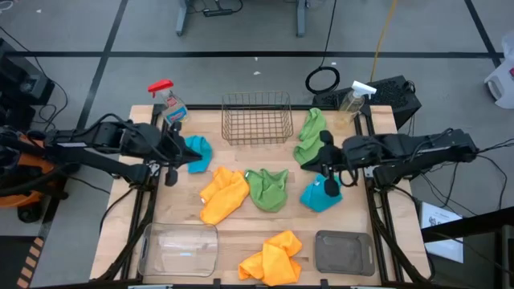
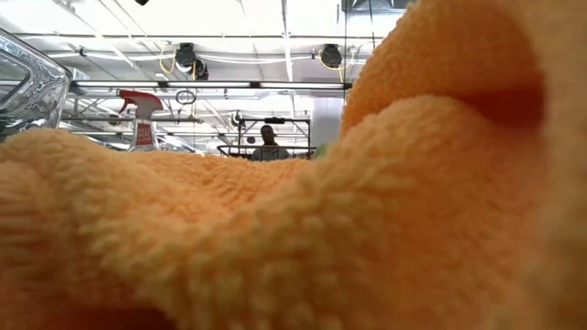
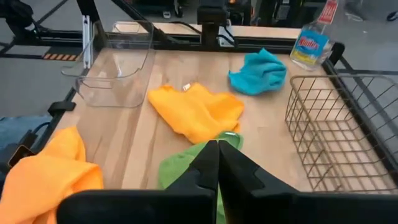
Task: Sort microfiber towel by color & place in baskets
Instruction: Put the left blue microfiber cloth into the wired basket
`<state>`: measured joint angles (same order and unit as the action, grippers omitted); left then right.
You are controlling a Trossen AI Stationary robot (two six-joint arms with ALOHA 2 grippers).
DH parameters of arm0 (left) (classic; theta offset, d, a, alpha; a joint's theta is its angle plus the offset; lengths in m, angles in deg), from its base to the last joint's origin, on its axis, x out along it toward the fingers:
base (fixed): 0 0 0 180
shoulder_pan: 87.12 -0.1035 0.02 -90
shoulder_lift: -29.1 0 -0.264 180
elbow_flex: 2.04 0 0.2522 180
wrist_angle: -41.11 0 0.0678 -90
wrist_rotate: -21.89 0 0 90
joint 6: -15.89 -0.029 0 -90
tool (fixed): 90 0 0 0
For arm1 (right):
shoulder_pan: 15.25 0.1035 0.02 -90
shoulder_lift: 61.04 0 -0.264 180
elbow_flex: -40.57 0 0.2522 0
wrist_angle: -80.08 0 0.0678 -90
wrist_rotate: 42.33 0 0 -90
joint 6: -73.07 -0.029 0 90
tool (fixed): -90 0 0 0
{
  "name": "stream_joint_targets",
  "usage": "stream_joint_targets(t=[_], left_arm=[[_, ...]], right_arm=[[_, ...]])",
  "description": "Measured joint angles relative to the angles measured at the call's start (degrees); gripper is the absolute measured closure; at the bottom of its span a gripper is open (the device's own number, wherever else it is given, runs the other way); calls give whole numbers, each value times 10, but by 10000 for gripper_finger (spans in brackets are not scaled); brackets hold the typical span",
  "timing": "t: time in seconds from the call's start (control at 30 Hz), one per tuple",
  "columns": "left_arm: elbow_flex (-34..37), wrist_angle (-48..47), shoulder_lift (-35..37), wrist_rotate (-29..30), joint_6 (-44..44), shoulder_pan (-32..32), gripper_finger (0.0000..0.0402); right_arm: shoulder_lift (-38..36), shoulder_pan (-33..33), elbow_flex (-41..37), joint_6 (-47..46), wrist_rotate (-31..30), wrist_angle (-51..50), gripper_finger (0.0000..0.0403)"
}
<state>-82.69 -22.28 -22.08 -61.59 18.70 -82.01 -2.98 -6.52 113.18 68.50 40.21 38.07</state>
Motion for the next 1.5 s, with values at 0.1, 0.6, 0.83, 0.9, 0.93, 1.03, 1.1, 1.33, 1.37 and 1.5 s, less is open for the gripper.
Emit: stream_joint_targets(t=[0.1,0.6,0.83,0.9,0.93,1.03,1.1,1.33,1.37,1.5], left_arm=[[0,-11,-11,0,14,0,369],[0,-117,-56,137,137,-31,369],[0,-146,-94,97,134,-86,369],[0,-149,-108,85,132,-106,369],[0,-155,-115,83,128,-117,369],[1,-172,-138,81,119,-153,361],[10,-168,-152,81,115,-178,346],[60,-168,-184,88,98,-249,263],[69,-167,-185,90,98,-257,252],[106,-135,-185,91,100,-277,222]], right_arm=[[5,0,-30,-11,0,36,403],[6,41,-263,-50,0,359,403],[6,69,-359,-78,0,513,403],[6,80,-385,-93,-1,543,403],[6,85,-395,-97,-3,557,403],[6,96,-419,-100,-18,589,403],[6,98,-426,-100,-18,595,403],[6,98,-427,-95,-20,598,403],[6,98,-427,-95,-20,597,403],[6,97,-427,-82,-20,589,403]])
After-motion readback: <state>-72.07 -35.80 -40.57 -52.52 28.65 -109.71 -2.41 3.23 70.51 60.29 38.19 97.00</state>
